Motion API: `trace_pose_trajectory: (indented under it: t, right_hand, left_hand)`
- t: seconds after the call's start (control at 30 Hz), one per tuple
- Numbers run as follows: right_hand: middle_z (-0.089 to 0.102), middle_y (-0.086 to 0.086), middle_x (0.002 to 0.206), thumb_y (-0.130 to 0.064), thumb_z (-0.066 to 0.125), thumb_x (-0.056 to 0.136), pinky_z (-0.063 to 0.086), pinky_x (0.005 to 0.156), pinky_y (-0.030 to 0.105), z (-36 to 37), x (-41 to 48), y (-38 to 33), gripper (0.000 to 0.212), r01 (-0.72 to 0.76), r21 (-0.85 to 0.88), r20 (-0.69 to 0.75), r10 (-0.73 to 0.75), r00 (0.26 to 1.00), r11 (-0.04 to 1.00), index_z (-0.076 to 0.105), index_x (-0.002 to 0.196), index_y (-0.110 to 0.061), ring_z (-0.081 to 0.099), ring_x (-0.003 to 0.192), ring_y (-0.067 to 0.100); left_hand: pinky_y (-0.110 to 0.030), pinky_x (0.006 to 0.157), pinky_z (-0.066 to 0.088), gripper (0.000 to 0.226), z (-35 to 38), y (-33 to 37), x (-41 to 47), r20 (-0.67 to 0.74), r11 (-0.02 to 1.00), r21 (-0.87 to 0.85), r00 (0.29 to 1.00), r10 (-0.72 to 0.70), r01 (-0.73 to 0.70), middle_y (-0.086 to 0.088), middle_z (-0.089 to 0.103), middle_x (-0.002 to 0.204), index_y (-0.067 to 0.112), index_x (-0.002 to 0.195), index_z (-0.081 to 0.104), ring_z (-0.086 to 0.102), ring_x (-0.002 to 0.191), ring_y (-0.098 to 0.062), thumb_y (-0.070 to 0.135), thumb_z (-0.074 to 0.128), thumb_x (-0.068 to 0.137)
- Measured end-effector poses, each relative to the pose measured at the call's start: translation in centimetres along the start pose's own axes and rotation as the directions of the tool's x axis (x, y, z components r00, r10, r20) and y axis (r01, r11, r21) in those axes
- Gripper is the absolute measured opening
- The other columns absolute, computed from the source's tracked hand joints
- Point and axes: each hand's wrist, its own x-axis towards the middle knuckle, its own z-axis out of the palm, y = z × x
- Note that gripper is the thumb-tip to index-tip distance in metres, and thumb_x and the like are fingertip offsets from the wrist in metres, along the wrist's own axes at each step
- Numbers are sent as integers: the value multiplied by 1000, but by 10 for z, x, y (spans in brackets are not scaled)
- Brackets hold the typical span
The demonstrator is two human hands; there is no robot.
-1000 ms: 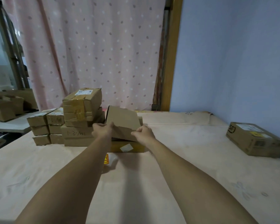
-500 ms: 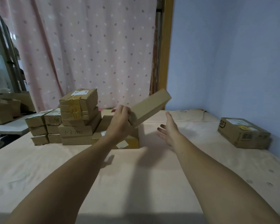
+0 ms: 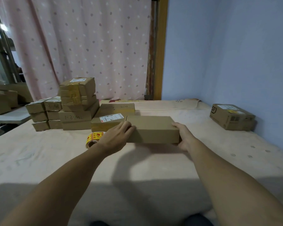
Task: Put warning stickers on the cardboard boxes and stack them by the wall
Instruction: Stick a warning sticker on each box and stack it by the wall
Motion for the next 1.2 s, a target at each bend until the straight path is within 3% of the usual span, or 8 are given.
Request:
trace_pose_trajectory:
  t: [0.17,0.3,0.43,0.6,0.73,0.9,1.07,1.2]
  right_hand:
    - [72,17,115,-37,70,89,60,82,45,-12,-3,32,42,-10,-26,-25,10,1000,1000,65,122,-11,70,102,34]
    - [71,15,116,-33,64,96,58,92,53,-9,-4,44,30,15,-55,10,-14,1000,998,66,121,-17,69,106,34]
    - [71,8,112,-39,65,92,55,99,51,-1,-4,44,35,47,-244,-71,-66,995,969,67,121,-20,67,104,29]
    - [66,13,109,-29,57,96,56,85,44,2,-2,36,30,14,-388,-116,-64,991,922,62,118,-9,64,95,30]
    - [64,15,106,-31,54,95,59,77,46,8,11,33,29,8,-493,-202,-124,971,870,61,110,-7,64,94,36]
    - [68,9,104,-49,51,97,54,88,42,33,20,22,37,149,-815,-148,-449,881,560,64,91,-14,63,102,35]
    - [64,4,118,-45,49,99,48,96,41,63,30,22,33,167,-926,-25,-498,867,338,67,110,-20,57,112,29]
    - [63,-1,115,-48,47,100,50,89,39,81,36,28,33,266,-917,115,-441,890,297,63,111,-22,58,106,24]
  left_hand:
    - [-36,73,62,74,12,14,-34,157,990,-63,981,-117,128,-7,51,133,22,138,46,58,114,-24,39,84,77]
    - [-37,77,57,54,14,19,-45,158,988,-92,981,-111,127,-7,59,126,17,132,56,62,108,-26,34,77,85]
    - [-37,81,54,40,14,18,-44,171,976,-138,975,-145,169,-7,59,123,13,129,60,59,107,-26,30,66,93]
    - [-31,75,53,32,19,14,-40,123,967,-171,978,-170,190,0,58,120,17,122,63,58,105,-20,36,61,96]
    - [-26,69,53,32,20,-1,-43,72,906,-240,937,-342,349,9,56,119,19,116,66,57,104,-13,44,54,99]
    - [-28,75,46,24,9,-31,-55,8,775,-300,814,-581,556,4,60,116,15,110,66,55,104,-14,34,56,99]
    - [-39,85,52,24,1,-80,-61,131,477,-353,547,-827,805,-7,66,120,11,113,70,58,108,-24,11,54,95]
    - [-40,98,46,41,2,-105,-68,336,241,-375,373,-865,895,-12,61,136,8,131,63,54,125,-29,2,49,93]
